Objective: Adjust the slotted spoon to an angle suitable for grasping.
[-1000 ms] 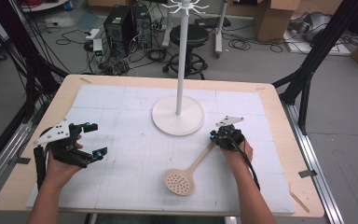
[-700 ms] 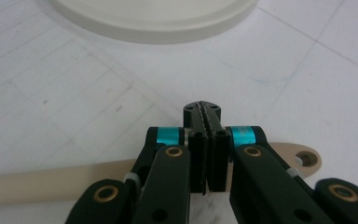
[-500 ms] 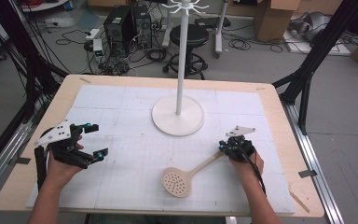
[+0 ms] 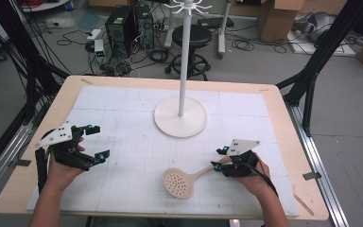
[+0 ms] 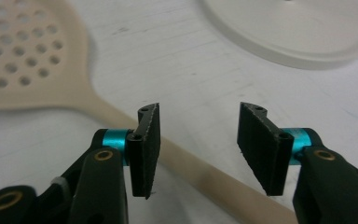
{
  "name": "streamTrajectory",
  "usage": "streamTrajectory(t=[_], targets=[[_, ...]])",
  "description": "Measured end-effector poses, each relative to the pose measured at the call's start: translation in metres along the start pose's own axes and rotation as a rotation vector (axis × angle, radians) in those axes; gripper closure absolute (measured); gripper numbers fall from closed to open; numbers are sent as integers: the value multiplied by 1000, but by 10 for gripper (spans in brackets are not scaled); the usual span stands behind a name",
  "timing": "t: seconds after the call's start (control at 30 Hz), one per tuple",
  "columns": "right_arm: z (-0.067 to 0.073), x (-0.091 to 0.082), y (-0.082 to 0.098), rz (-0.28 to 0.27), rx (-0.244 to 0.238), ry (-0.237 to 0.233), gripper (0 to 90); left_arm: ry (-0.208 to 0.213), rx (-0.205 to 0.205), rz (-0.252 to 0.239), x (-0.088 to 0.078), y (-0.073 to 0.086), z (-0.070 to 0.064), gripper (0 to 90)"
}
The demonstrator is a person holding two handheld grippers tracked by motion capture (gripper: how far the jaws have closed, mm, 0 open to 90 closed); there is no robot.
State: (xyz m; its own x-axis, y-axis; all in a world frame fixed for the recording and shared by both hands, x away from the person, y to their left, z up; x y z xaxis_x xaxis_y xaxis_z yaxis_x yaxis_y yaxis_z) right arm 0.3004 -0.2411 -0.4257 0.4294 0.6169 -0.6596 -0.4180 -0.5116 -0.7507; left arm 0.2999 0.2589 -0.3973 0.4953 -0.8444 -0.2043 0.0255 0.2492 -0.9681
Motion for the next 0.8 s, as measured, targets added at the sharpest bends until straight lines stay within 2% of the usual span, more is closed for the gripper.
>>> streamTrajectory(t=[0.07,0.1,0.13,0.2,0.23,0.27,0.3,0.37,0.57,0.7,0.8], targets=[[7,6,-1,36,-42,-21,452,2,5,6,1,0,-1,17],[7,6,-1,36,-42,-21,452,2,5,6,1,0,-1,17],[13,13,-2,74,-77,-22,449,4,4,3,1,0,-1,17],[18,21,-1,116,-114,-35,453,0,5,2,0,-1,-1,17],[18,21,-1,116,-114,-35,453,0,5,2,0,-1,-1,17],[19,23,-2,125,-110,-54,523,-1,3,1,0,0,0,17],[19,23,-2,125,-110,-54,523,-1,3,1,0,0,0,17],[19,24,-2,129,-102,-87,580,-1,1,2,0,0,0,17],[21,29,-6,123,-100,-89,598,-2,6,2,0,-1,0,17],[28,38,-13,116,-101,-90,619,-9,5,-6,-2,-2,1,17],[38,50,-22,111,-101,-79,641,-14,7,-13,-4,-3,1,17]])
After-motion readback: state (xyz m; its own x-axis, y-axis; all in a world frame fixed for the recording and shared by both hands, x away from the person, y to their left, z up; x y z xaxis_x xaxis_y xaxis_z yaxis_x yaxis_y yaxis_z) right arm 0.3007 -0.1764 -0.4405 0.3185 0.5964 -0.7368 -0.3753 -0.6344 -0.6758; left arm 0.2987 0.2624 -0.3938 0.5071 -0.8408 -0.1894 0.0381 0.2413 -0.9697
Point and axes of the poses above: each handheld gripper's, and its own axes: x roughly forward along the jaws, y roughly out of its underside, z roughly to its left, the point moved 1 cm from there along x, roughly forward along the jaws, and after that the axes turned 13 degrees about x, right-handed, at the moved point
